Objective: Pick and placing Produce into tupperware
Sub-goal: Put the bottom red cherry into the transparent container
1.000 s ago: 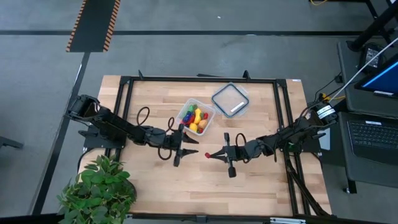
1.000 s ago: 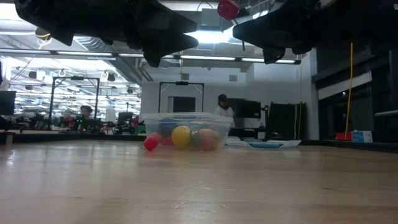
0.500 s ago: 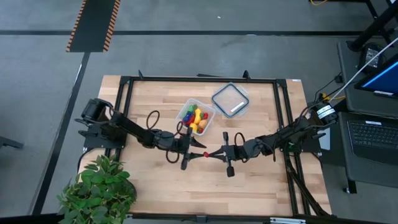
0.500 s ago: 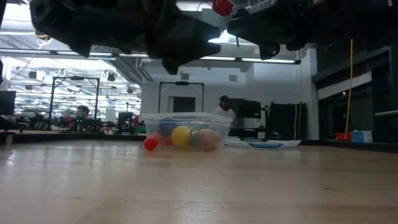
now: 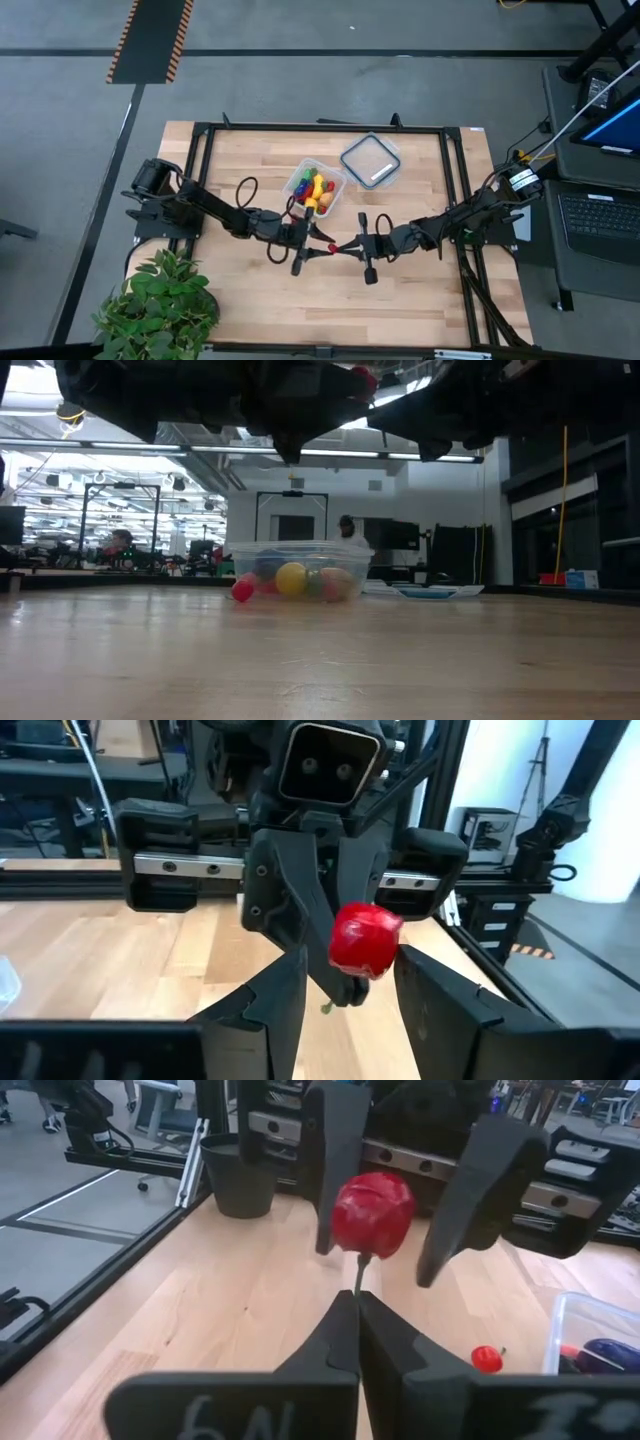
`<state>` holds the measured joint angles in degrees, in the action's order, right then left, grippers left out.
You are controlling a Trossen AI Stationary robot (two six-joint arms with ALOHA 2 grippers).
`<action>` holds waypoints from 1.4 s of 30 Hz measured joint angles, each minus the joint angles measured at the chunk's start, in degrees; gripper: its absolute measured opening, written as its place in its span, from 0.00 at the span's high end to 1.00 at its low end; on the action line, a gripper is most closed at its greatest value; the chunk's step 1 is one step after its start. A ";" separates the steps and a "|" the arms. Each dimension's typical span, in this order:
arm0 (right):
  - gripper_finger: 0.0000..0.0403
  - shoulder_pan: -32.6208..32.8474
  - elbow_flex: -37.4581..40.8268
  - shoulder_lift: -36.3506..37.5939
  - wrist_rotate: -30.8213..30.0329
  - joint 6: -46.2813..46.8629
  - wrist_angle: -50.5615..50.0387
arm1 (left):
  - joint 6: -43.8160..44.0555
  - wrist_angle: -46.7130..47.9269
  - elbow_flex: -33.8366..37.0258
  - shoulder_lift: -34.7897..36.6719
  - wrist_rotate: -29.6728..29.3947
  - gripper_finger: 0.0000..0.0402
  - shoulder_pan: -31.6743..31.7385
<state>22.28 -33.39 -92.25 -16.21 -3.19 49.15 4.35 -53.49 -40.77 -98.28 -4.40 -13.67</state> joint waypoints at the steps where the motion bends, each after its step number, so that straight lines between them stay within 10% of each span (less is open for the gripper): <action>1: 1.00 0.00 0.00 0.00 0.00 -0.02 0.00 | 0.29 0.04 0.00 0.00 0.64 0.64 0.00; 29: 1.00 0.02 0.00 0.00 0.03 0.12 -0.13 | 1.48 -1.47 -0.02 0.00 2.77 0.75 0.00; 42: 1.00 0.02 0.00 0.00 0.03 0.12 -0.15 | -1.83 -1.44 -0.02 0.00 2.82 0.97 0.04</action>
<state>22.31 -33.39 -92.25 -16.19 -3.07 48.99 2.52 -54.93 -40.80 -98.28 -1.58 -13.63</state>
